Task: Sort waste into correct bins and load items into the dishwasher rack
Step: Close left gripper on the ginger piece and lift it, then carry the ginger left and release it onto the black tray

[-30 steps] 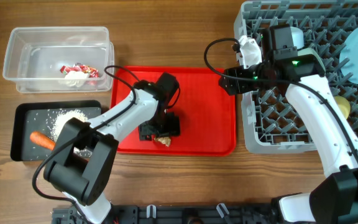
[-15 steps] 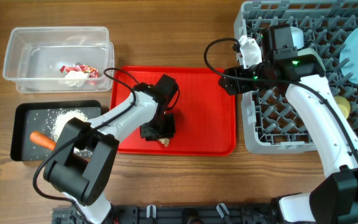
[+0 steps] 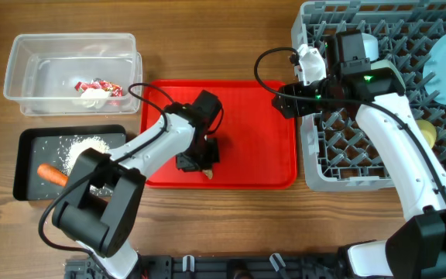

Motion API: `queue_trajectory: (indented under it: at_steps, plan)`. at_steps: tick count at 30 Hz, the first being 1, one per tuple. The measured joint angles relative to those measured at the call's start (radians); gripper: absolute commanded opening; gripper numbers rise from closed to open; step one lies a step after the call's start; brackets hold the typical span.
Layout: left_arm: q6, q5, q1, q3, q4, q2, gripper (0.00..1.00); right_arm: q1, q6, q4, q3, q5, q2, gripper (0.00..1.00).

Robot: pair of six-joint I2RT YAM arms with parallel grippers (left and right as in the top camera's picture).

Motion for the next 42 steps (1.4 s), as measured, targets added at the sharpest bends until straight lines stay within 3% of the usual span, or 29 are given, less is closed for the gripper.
queue_trajectory:
  at_steps: [9,14,17,23,31,42]
  plan:
    - [0.054,-0.055,0.15,0.033,-0.034,-0.04,0.06,0.0,0.0,0.0,0.0,0.0,0.0,0.78]
    - [0.083,-0.116,0.255,0.055,-0.058,-0.167,0.06,0.0,0.0,0.0,0.0,0.0,0.0,0.78]
    - [0.09,-0.192,0.347,0.058,-0.077,-0.26,0.12,0.0,0.0,0.0,0.0,0.0,0.0,0.78]
    - [0.093,-0.302,0.526,0.06,-0.068,-0.341,0.11,0.0,0.0,0.0,0.0,0.0,0.0,0.78]
    - [0.094,-0.346,0.78,0.06,0.019,-0.309,0.14,0.0,0.0,0.0,0.0,0.0,0.0,0.78]
    - [0.095,-0.349,0.982,0.06,0.076,-0.152,0.19,0.0,0.0,0.0,0.0,0.0,0.0,0.78]
